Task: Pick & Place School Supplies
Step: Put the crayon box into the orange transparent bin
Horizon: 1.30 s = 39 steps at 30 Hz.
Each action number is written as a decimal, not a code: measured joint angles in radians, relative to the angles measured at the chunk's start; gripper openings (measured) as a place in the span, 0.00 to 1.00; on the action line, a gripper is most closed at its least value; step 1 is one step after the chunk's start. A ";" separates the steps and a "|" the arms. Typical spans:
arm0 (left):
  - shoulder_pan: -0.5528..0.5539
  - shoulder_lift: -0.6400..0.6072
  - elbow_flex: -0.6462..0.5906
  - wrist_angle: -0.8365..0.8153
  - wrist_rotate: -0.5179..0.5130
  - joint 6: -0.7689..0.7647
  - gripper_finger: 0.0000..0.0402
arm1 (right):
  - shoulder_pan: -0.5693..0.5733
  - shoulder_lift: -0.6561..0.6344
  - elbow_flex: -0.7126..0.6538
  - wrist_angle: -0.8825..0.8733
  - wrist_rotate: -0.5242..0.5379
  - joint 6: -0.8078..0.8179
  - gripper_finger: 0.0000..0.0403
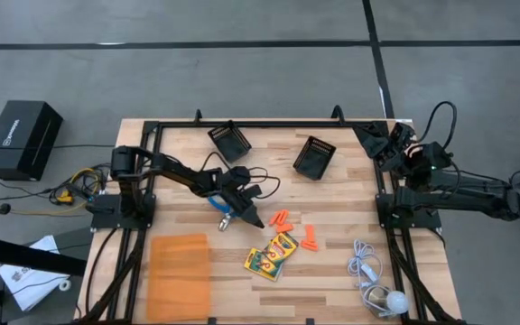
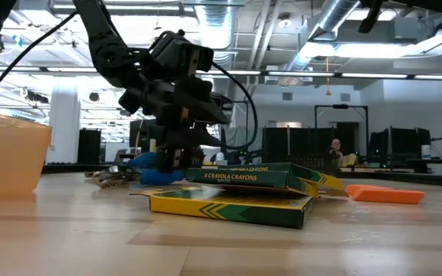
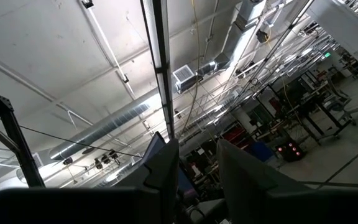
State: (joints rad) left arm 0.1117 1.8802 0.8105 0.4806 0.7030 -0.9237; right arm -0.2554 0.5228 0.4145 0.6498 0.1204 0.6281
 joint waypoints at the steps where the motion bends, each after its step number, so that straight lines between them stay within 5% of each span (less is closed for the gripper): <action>1: -0.006 0.007 0.003 0.002 -0.013 -0.002 0.31 | 0.000 0.000 0.000 0.000 0.000 0.000 0.26; 39: -0.071 0.192 0.231 -0.097 -0.068 -0.009 0.32 | -0.002 0.000 0.000 0.017 0.007 0.000 0.26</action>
State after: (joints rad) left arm 0.0406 2.0724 1.0412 0.3836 0.6349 -0.9326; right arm -0.2577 0.5225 0.4149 0.6666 0.1276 0.6281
